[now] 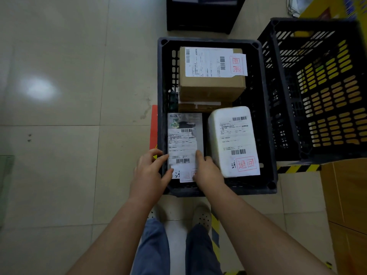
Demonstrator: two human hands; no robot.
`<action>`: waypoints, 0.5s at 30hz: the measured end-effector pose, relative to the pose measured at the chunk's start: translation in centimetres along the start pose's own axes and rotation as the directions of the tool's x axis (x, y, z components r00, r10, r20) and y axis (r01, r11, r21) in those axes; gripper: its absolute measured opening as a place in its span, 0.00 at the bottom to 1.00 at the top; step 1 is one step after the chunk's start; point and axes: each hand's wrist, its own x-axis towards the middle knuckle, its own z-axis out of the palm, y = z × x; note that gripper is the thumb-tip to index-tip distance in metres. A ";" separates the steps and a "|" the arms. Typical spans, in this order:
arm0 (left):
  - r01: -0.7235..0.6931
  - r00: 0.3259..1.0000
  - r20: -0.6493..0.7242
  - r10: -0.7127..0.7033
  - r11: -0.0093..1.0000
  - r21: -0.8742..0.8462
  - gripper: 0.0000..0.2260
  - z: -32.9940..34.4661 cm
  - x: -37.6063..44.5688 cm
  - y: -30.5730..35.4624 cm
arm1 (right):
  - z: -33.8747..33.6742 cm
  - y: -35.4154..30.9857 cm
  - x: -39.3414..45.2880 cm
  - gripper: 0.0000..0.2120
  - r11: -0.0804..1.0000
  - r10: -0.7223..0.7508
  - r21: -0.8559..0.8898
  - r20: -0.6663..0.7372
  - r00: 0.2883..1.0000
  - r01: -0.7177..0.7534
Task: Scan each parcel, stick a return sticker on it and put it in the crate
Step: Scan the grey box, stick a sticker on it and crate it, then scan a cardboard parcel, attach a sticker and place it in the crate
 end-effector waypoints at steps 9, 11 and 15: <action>-0.009 0.997 0.074 0.007 0.999 0.033 0.18 -5.6 -1.3 3.8 | -5.1 0.4 -7.2 0.32 0.954 -0.125 0.256 -0.121 0.985 0.153; -0.036 0.994 0.100 0.032 0.999 0.035 0.19 -8.2 -1.7 5.9 | -7.7 0.9 -9.7 0.31 0.955 -0.157 0.228 -0.156 0.975 0.190; -0.109 0.983 0.154 0.099 0.992 0.060 0.22 -14.3 -2.7 11.2 | -13.6 1.1 -15.1 0.31 0.957 -0.214 0.150 -0.216 0.953 0.249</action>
